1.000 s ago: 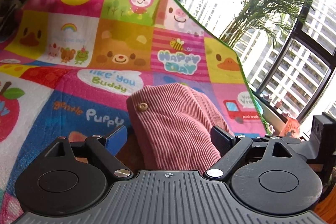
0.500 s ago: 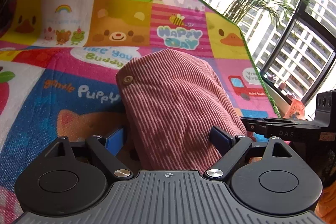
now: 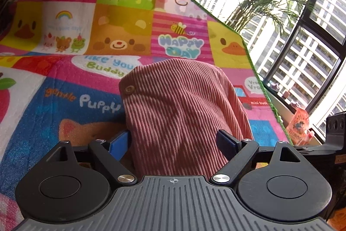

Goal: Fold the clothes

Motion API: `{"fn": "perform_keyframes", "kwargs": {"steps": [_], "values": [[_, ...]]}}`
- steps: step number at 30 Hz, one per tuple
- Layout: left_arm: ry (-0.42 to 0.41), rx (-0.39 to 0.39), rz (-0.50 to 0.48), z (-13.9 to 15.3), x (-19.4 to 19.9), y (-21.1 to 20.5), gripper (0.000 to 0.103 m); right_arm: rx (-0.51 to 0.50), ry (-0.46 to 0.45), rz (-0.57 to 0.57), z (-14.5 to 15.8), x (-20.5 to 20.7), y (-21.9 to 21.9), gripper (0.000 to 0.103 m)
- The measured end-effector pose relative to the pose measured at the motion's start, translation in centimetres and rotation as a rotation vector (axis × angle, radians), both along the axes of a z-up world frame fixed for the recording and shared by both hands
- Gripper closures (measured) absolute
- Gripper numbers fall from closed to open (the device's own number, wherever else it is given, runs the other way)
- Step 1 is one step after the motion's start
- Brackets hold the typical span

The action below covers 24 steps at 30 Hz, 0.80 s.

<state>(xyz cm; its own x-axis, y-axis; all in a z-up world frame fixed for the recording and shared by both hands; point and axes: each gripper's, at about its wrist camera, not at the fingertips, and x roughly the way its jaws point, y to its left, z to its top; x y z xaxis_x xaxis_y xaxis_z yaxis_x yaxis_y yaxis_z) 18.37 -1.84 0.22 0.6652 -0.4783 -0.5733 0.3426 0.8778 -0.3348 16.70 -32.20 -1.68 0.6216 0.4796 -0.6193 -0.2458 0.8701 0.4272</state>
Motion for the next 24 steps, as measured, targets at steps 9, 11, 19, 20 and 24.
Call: {"fn": "perform_keyframes", "kwargs": {"steps": [9, 11, 19, 20, 24], "values": [[-0.042, 0.113, -0.045, -0.5, -0.5, -2.2, 0.019, 0.023, -0.340, 0.011, 8.4, 2.9, 1.3, 0.063], [-0.037, 0.118, -0.043, -0.5, -0.5, -2.2, 0.019, -0.006, -0.363, 0.048, 9.2, 5.0, 3.1, 0.063], [-0.038, 0.118, -0.061, 0.1, -1.2, -2.1, 0.018, -0.276, -0.175, 0.092, 1.6, 11.8, 8.1, 0.061], [-0.040, 0.112, -0.066, 0.3, -1.4, -2.0, 0.018, -0.264, -0.174, 0.081, 1.1, 11.7, 7.7, 0.059], [-0.030, 0.000, -0.099, 0.7, -3.3, -0.3, 0.015, -0.269, -0.228, 0.055, 2.4, 9.4, 6.5, 0.059]]}}
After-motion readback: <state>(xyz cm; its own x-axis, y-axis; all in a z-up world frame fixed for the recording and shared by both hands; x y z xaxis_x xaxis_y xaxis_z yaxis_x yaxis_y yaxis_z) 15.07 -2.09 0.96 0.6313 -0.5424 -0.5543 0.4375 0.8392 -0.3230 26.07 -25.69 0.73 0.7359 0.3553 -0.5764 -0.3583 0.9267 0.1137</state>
